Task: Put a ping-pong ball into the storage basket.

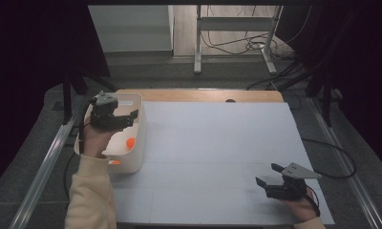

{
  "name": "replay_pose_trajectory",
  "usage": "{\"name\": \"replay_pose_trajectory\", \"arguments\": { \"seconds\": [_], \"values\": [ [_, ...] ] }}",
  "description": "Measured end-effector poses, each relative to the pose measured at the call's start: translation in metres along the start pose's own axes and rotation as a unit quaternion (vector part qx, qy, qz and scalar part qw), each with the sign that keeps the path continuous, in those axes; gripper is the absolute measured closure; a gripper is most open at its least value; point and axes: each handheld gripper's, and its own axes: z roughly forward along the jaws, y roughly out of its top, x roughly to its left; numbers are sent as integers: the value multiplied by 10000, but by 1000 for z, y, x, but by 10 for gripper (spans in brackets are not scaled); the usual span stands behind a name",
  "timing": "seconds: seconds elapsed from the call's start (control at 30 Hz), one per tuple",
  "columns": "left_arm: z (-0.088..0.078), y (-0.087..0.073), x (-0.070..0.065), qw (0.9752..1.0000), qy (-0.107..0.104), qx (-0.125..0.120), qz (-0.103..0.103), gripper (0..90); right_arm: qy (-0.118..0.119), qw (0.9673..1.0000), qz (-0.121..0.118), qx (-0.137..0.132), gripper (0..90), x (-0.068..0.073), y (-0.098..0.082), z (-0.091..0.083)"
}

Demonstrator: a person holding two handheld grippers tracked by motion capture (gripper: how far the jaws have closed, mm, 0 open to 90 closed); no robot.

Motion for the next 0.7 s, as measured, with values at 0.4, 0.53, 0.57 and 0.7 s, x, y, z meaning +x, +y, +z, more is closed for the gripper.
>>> {"name": "replay_pose_trajectory", "arguments": {
  "seconds": [0.4,0.53,0.57,0.7],
  "values": [
    [2,1,-17,9973,-715,-159,39,160,93,10000,1,-13,166,0,0,1],
    [-2,3,-24,9954,-916,-257,59,160,81,10000,22,-23,166,-1,0,2],
    [-2,3,-25,9950,-952,-279,69,159,93,9999,25,-30,166,-2,0,3],
    [-4,3,-29,9917,-1213,-429,-20,165,82,10000,-21,2,166,1,1,3]
  ]
}}
